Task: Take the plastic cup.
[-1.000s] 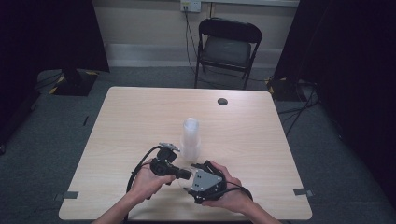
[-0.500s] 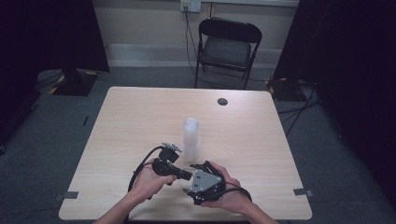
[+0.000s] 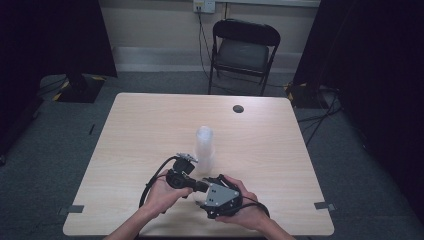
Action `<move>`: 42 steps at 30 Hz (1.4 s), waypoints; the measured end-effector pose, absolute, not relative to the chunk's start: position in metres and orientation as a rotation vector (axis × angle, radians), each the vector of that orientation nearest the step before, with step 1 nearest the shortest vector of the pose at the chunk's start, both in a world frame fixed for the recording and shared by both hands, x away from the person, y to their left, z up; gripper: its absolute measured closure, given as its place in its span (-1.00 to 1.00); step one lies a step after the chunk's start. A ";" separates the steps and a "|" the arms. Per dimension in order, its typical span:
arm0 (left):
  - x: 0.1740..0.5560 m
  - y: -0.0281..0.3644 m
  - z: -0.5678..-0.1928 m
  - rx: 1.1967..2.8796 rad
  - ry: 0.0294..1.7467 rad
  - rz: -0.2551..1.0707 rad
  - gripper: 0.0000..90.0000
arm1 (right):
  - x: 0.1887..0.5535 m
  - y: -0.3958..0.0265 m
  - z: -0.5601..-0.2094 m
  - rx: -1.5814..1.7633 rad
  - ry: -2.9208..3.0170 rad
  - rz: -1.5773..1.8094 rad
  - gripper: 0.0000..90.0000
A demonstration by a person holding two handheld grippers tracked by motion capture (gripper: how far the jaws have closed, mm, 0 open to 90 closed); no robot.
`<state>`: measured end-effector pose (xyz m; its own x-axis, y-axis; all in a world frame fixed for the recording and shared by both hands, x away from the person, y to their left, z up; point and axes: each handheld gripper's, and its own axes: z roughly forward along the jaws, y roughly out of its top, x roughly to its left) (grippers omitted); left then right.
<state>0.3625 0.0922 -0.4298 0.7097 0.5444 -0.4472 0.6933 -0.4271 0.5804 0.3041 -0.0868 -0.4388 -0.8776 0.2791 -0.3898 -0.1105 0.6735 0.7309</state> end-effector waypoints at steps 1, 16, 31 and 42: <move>0.361 0.092 -0.430 2.134 0.933 -0.234 0.83 | 0.305 -0.088 -0.439 0.136 2.412 1.104 -0.33; 0.350 0.098 -0.431 2.025 0.912 -0.109 0.46 | 0.308 -0.102 -0.436 0.235 2.384 1.158 -0.31; 0.346 0.102 -0.435 1.971 0.940 0.020 -0.02 | 0.312 -0.109 -0.441 0.315 2.389 1.200 -0.30; 0.347 0.110 -0.432 1.927 0.954 0.046 -0.20 | 0.316 -0.110 -0.440 0.369 2.380 1.233 -0.30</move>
